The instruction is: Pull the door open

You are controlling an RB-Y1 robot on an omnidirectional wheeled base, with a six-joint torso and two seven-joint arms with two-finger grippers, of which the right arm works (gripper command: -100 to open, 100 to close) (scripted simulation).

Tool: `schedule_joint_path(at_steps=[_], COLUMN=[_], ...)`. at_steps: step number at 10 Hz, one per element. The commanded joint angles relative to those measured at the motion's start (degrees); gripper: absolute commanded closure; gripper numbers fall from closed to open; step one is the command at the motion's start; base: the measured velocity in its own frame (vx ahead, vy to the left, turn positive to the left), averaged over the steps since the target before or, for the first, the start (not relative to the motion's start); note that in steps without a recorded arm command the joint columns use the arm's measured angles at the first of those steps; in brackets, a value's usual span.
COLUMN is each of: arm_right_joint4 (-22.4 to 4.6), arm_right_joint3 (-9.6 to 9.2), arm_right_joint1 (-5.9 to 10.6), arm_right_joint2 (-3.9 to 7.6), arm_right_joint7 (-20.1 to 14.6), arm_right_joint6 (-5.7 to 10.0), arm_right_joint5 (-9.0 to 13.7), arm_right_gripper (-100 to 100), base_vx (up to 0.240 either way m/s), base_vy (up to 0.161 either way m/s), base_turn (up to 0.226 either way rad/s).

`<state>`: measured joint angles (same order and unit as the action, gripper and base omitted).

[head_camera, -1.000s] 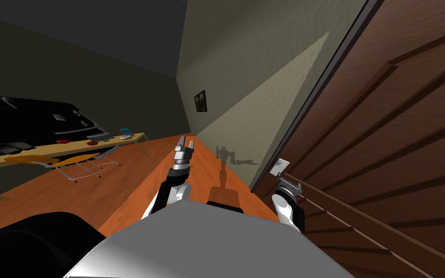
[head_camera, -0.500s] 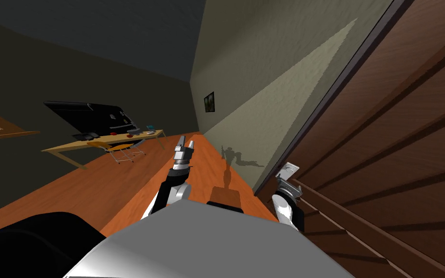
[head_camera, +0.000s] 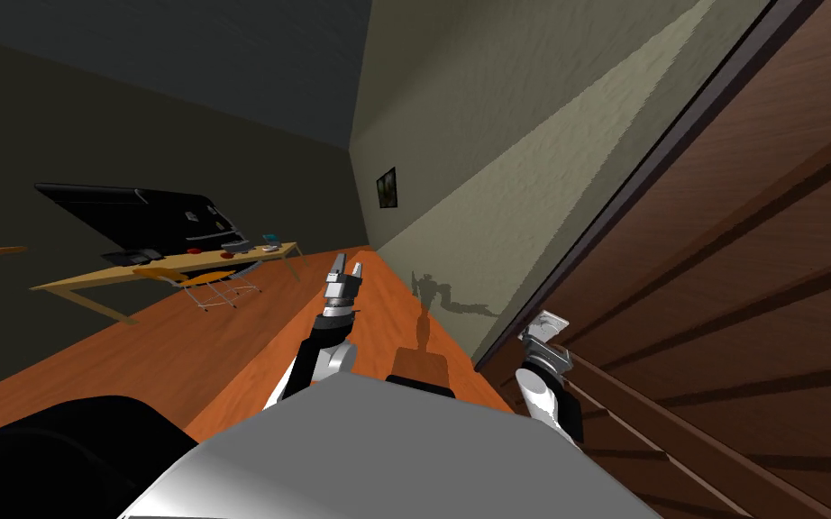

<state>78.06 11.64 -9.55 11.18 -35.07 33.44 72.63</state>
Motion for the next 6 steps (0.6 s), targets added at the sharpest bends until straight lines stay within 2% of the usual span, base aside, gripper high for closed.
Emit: schedule_joint_path(at_steps=[1,2,3,6], arm_right_joint4=[-0.63,-1.02,-1.83,-2.98], arm_right_joint3=[0.06,0.04,-0.01,-0.07], arm_right_joint1=[-0.26,-0.45,-0.84,-1.39], arm_right_joint2=[1.33,2.15,3.8,6.14], arm_right_joint7=[-1.73,-2.8,-4.98,-8.06], arm_right_joint6=[-0.42,-0.63,-1.05,-1.64], arm_right_joint5=[-0.14,-0.28,-0.57,-0.97], arm_right_gripper=[-100,-100,-100,-100], base_vx=[0.099,0.094,0.112,0.121], base_vy=[-0.033,-0.028,-0.034,-0.029], base_turn=[-0.034,-0.031,-0.057,-0.038])
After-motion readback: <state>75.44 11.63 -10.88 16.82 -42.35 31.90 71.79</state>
